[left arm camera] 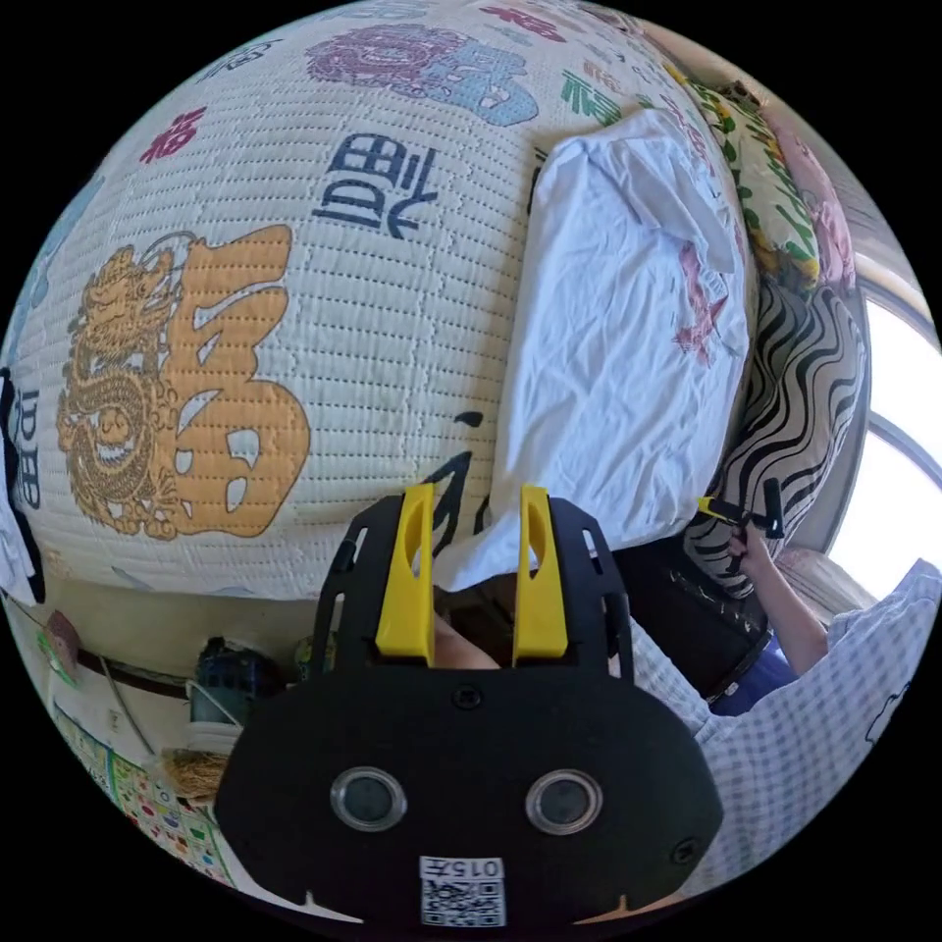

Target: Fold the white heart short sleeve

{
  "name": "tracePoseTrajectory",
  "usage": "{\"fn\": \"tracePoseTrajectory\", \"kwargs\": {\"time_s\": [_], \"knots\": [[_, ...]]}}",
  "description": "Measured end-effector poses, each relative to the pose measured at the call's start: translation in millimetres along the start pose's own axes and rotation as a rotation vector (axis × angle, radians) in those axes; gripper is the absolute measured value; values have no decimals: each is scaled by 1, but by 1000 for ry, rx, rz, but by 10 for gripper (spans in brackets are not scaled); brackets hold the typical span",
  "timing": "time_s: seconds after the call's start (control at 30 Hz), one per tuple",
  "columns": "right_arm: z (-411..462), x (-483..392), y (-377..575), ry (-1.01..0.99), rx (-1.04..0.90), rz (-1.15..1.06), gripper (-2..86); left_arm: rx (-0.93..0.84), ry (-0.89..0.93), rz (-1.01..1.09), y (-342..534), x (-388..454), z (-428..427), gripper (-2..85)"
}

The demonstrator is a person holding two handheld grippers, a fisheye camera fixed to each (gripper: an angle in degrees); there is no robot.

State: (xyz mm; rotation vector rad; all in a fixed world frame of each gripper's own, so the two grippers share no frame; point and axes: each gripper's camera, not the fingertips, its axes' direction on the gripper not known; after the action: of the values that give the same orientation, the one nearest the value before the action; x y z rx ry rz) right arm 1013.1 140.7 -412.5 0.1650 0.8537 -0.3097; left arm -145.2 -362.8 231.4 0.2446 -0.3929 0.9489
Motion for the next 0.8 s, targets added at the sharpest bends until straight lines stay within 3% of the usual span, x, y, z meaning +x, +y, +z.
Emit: {"fn": "tracePoseTrajectory", "kwargs": {"time_s": [0.1, 0.17, 0.27, 0.43, 0.53, 0.57, 0.7, 0.8], "knots": [[-3, -13, -4, 132, 15, 2, 110, -29, -125, 95, -5, 16, -2, 94], [-6, -28, -5, 193, -27, -81, 16, -40, -149, 170, -2, 23, -9, 40], [-15, -35, -2, 100, -66, -114, -2, -121, 27, 214, -2, 20, -13, 6], [-45, -28, 20, 42, -25, -102, -9, -98, -43, 231, 10, 9, -58, -3], [-56, -26, 34, -14, -32, -77, -9, -148, -314, 257, 29, 1, -81, -2], [-55, -27, 39, -28, -48, -70, -9, -162, -323, 254, 37, -6, -90, -1], [-45, -35, 43, 0, -58, -73, -8, -89, -105, 238, 49, -12, -103, 21], [-42, -39, 38, 43, -11, -74, -5, -43, 23, 244, 41, 10, -79, 100]]}}
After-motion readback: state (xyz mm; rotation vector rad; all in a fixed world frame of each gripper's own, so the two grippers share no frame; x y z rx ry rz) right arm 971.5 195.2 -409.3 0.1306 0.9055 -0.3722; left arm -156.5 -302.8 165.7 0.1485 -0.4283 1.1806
